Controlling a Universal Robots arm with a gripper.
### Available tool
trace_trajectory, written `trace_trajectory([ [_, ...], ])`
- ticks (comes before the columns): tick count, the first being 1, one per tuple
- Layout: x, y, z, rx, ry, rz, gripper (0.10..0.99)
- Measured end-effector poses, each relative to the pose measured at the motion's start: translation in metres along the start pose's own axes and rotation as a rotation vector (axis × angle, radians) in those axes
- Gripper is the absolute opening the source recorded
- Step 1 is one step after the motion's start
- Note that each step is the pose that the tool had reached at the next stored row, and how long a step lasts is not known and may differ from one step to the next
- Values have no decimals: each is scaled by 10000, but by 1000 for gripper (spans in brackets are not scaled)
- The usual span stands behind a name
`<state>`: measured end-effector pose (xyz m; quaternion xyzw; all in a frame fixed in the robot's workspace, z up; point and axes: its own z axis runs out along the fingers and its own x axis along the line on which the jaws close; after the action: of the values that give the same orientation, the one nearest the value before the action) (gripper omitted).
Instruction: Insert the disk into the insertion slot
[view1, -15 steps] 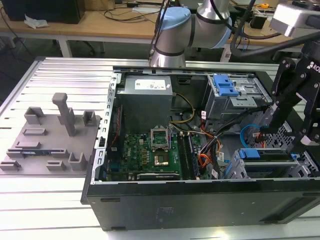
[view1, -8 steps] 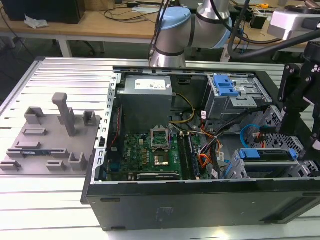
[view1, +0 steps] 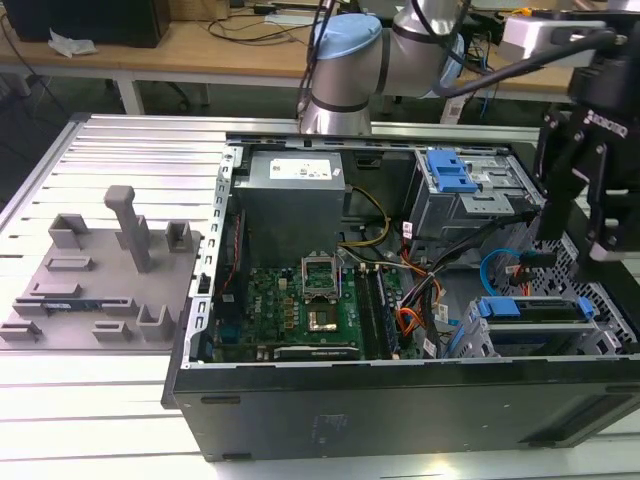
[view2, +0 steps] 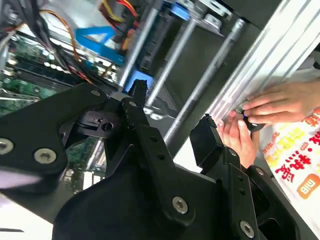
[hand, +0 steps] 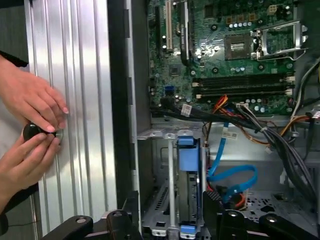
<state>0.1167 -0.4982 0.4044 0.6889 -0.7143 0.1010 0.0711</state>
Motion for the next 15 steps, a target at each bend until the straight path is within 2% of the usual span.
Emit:
trace_trajectory([
  [2,-99,4,-4,8,10,2,608],
  [3,-162,6,-7,13,18,3,533],
  [4,-208,8,-10,17,27,3,533],
  [7,-452,17,-29,40,67,7,533],
  [10,-482,-21,7,45,68,8,533],
  [15,-500,-248,40,42,63,11,533],
])
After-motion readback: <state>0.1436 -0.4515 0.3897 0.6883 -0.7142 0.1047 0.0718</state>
